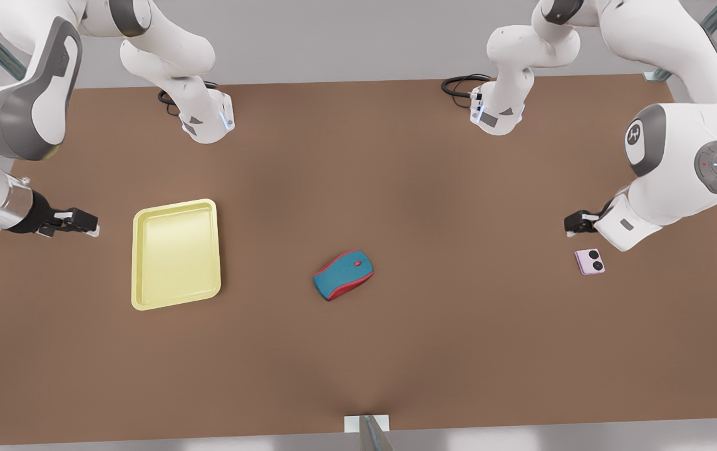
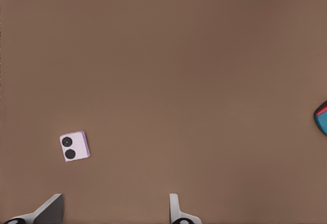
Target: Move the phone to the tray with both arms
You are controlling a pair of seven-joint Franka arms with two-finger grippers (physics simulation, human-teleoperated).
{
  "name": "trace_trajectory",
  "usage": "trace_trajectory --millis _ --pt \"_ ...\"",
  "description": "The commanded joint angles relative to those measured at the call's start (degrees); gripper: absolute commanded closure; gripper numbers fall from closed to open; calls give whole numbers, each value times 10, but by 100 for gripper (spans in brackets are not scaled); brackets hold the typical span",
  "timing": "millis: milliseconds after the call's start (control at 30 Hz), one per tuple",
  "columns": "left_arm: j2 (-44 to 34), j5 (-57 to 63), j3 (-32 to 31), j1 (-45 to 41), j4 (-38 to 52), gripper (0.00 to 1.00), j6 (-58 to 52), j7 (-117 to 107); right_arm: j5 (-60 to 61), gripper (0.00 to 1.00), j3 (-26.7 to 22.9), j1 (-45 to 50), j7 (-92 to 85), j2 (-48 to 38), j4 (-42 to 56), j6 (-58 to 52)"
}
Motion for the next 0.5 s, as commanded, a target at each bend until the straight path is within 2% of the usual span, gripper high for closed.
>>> trace_trajectory --millis 0,67,133,233,467 --pt "0 3 0 0 0 0 14 14 1 0 0 -2 -4 1 1 4" --pt "17 3 3 5 -3 0 29 17 0 0 -1 0 -4 1 1 16" --pt "44 -5 39 5 -19 0 66 18 -11 0 -1 -5 -4 -2 -2 22" --pt "40 -19 66 5 -138 0 201 19 -9 0 -1 -5 -4 -1 -2 29" --pt "38 -72 139 4 -326 0 428 14 -8 0 -3 -5 -4 1 -1 30"
